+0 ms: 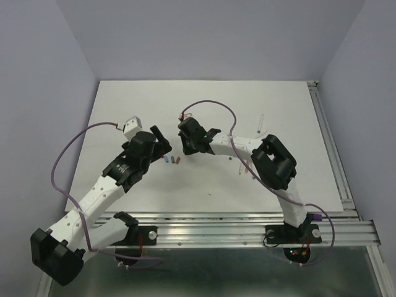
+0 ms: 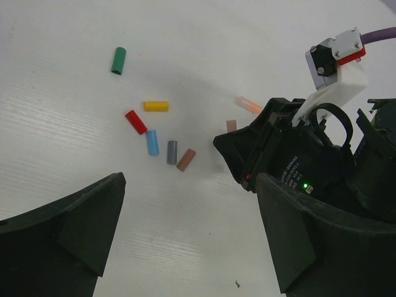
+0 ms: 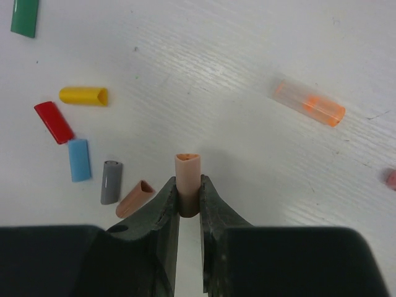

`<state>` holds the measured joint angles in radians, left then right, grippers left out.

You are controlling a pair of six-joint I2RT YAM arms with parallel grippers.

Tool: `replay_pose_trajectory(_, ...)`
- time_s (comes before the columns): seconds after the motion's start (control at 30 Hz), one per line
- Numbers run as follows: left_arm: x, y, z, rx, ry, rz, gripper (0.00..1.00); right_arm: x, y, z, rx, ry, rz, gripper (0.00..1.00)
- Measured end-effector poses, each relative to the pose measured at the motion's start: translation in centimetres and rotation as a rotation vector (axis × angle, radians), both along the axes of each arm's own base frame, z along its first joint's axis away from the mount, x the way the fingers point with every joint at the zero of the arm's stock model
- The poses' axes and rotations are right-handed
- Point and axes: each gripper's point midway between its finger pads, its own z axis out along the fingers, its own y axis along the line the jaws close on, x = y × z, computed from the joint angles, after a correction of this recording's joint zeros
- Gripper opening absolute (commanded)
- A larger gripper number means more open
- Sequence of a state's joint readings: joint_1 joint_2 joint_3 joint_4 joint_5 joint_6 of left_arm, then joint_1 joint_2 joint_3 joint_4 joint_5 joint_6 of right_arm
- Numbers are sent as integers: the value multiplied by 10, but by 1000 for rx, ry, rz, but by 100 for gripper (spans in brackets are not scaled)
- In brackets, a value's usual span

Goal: Open the pen caps

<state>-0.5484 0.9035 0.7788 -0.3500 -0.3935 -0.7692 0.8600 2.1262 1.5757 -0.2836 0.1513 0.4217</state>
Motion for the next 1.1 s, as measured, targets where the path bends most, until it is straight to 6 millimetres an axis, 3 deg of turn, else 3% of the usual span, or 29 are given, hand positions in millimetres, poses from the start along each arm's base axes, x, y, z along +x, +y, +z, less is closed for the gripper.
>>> replay_pose_trajectory(0.2, 3, -2, -12, 21, 36, -4, 99, 8, -3, -10, -64, -5, -39, 25)
replay_pose_trajectory(0.27, 3, -3, -13, 21, 41, -7, 99, 9, -4, -13, -77, -4, -46, 39)
replay_pose_trajectory(0.4, 3, -4, -12, 17, 37, -12, 99, 9, -8, -15, -97, -1, -50, 54)
replay_pose_trajectory(0.63, 2, -5, -9, 9, 29, -18, 99, 7, -8, -15, -96, 7, -42, 62)
replay_pose_trajectory(0.7, 2, -5, -8, 6, 27, -20, 99, 7, -8, -14, -95, 4, -44, 70)
replay_pose_trajectory(0.8, 2, -6, -8, 5, 27, -22, 99, 9, -9, 0, -91, -19, -41, 85)
replay_pose_trajectory(0.83, 2, -6, -8, 5, 27, -23, 99, 9, -11, 6, -91, -32, -37, 98)
replay_pose_trajectory(1.1, 1, -7, -3, -8, 12, -28, 99, 2, -45, 65, -104, -140, 92, 100)
